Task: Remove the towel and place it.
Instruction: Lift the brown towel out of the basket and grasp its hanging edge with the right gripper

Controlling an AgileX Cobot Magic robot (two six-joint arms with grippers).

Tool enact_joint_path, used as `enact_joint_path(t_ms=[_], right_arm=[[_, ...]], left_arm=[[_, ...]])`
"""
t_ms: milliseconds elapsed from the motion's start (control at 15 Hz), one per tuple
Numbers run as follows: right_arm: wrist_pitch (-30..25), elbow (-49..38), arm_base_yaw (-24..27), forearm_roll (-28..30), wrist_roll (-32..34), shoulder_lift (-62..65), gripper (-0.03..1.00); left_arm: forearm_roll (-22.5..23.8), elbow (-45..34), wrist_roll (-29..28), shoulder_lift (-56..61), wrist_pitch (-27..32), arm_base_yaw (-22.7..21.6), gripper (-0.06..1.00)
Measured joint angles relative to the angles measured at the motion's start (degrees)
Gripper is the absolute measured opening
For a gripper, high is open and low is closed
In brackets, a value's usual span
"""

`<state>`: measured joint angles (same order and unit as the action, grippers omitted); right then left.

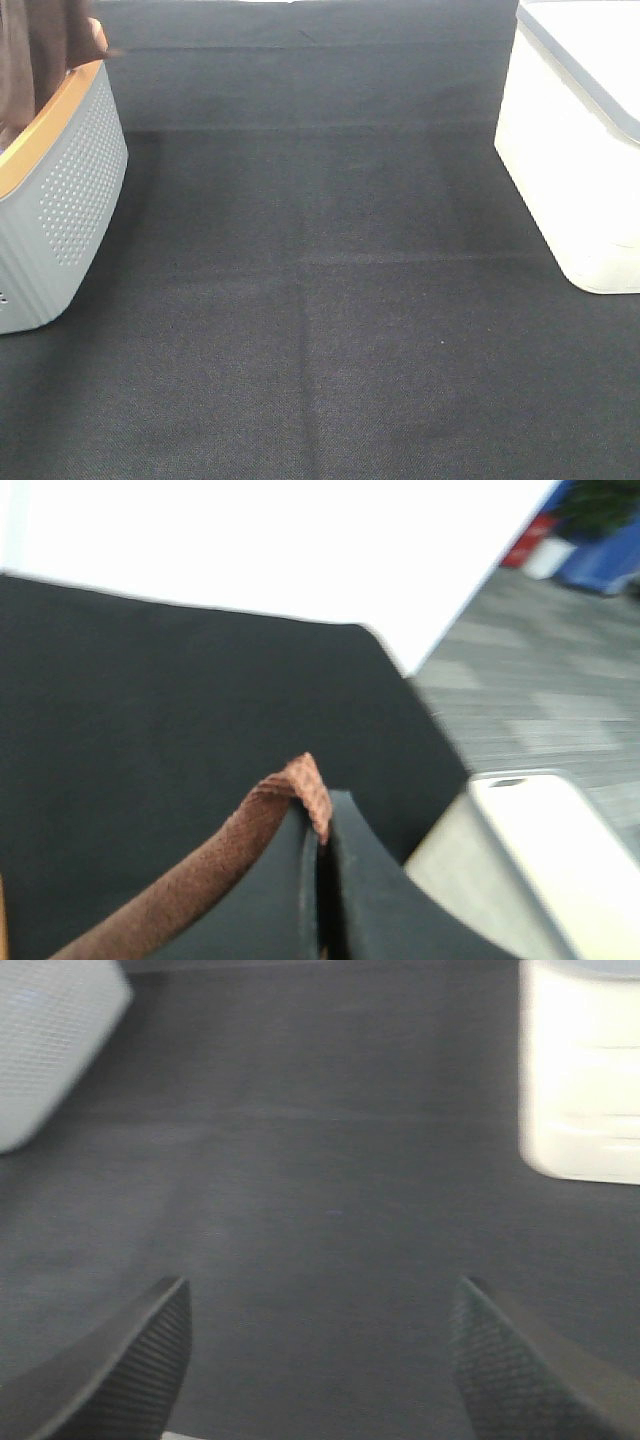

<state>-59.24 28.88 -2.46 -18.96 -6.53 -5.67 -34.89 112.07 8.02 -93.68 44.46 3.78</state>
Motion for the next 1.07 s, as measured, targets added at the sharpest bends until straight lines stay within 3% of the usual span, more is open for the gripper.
enact_joint_path(t_ms=[200,533,600,800,1067], right_arm=[[4.58,0.00,0.00,-9.85,-6.13,-8.14,0.68],[7.62,1.60,-1.78,-31.46,-27.33,-22.40,0.68],[9.17,4.30,-3.84,-32.72,-32.54,-26.81,0.68],[10.77,8.71,-5.90,-32.43,-36.50,-34.89,0.68],[14.21,18.68,-7.51,-29.34,-40.74,-48.99,0.68]], left_arm=[[-1.03,0.00,3.15,0.00,-7.33,8.08,0.00],[-0.69,0.00,4.24,-1.38,-13.29,16.04,0.00],[-0.69,0.00,4.70,-2.92,-13.75,17.53,0.00],[-0.63,0.00,4.93,-5.50,-14.95,20.05,0.00],[-0.52,0.00,6.99,-8.71,-22.63,27.44,0.00]])
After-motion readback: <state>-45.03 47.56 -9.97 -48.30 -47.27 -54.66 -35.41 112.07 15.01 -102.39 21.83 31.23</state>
